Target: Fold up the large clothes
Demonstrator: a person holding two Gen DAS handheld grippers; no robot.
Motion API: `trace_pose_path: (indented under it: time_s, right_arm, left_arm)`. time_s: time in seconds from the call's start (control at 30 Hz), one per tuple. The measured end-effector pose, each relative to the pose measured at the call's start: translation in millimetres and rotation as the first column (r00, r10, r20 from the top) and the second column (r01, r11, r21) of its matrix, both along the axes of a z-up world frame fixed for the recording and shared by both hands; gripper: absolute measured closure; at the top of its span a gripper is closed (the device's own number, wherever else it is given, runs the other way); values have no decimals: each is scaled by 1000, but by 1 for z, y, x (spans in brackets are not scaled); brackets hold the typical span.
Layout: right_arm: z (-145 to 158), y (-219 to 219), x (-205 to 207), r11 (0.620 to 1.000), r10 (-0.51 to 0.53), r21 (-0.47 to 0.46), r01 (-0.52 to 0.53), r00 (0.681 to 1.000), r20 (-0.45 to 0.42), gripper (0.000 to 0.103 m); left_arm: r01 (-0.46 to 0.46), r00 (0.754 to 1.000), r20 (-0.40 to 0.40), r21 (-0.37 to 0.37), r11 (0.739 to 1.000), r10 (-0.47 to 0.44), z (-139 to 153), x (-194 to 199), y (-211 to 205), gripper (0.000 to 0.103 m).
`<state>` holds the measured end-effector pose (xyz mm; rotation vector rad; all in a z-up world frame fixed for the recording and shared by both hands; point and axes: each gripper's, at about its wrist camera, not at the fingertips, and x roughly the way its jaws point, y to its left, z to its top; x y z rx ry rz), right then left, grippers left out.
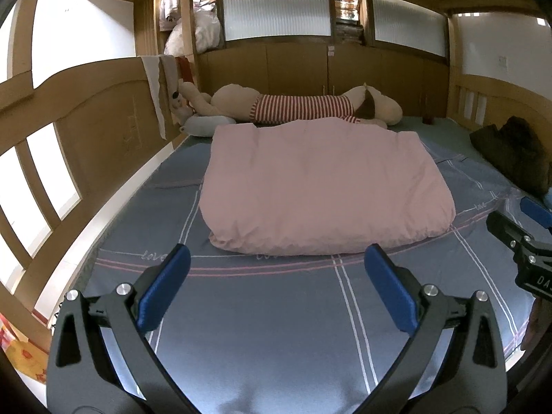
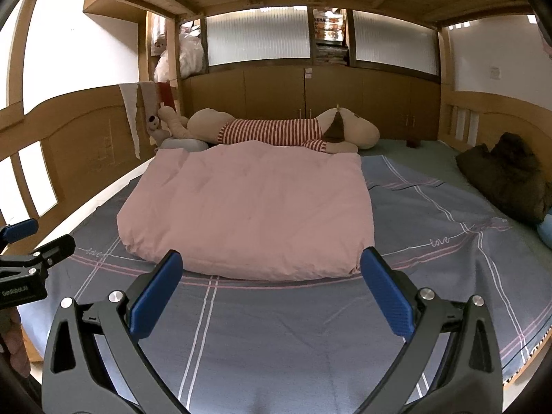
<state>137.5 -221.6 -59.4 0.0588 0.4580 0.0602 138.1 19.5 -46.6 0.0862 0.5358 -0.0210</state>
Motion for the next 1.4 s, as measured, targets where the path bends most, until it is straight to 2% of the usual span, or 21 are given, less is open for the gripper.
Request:
trace_pose_path:
  time_s: [1.2, 1.4]
  right_arm:
    - [1, 2, 1, 1000, 1, -15, -1, 1000, 6, 1]
    - [0, 3, 1, 1000, -1, -14, 1, 1000, 6, 1]
  left_arm:
    - [10, 1000, -12, -13, 1000, -10, -3, 1, -1, 2]
    - [41, 999, -30, -50, 998, -42, -2, -1, 1, 2]
